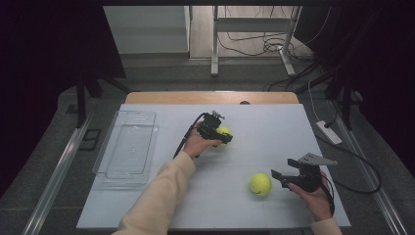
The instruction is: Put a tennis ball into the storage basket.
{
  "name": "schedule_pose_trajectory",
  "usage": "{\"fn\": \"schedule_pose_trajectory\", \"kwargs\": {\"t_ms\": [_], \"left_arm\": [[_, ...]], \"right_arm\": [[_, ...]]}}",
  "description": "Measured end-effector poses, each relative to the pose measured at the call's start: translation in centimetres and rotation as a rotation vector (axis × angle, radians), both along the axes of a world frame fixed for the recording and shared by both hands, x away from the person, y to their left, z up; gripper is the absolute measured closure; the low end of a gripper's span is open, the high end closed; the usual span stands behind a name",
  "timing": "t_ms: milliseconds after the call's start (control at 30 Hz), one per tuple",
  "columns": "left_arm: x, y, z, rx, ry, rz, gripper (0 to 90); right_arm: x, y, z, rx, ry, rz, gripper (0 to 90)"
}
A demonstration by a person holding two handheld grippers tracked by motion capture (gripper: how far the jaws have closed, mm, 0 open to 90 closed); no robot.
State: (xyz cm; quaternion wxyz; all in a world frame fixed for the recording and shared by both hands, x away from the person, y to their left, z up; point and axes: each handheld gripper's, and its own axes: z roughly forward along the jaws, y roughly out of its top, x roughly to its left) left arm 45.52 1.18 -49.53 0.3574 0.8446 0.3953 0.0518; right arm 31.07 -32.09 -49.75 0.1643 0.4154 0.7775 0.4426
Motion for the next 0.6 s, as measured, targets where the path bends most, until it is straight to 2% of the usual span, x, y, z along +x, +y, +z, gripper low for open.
{"fn": "schedule_pose_trajectory", "kwargs": {"t_ms": [167, 233, 600], "left_arm": [[-0.2, 0.3, 0.5, -0.022, -0.009, -0.001, 27.1], [-0.6, 0.8, 1.1, -0.044, -0.022, 0.001, 27.2], [-1.5, 1.8, 2.1, -0.076, -0.047, -0.001, 27.1]], "right_arm": [[0.0, 0.0, 0.0, 0.000, 0.001, -0.001, 14.8], [0.0, 0.0, 0.0, -0.001, 0.001, -0.001, 14.8], [0.0, 0.1, 0.0, -0.004, 0.004, -0.004, 14.9]]}}
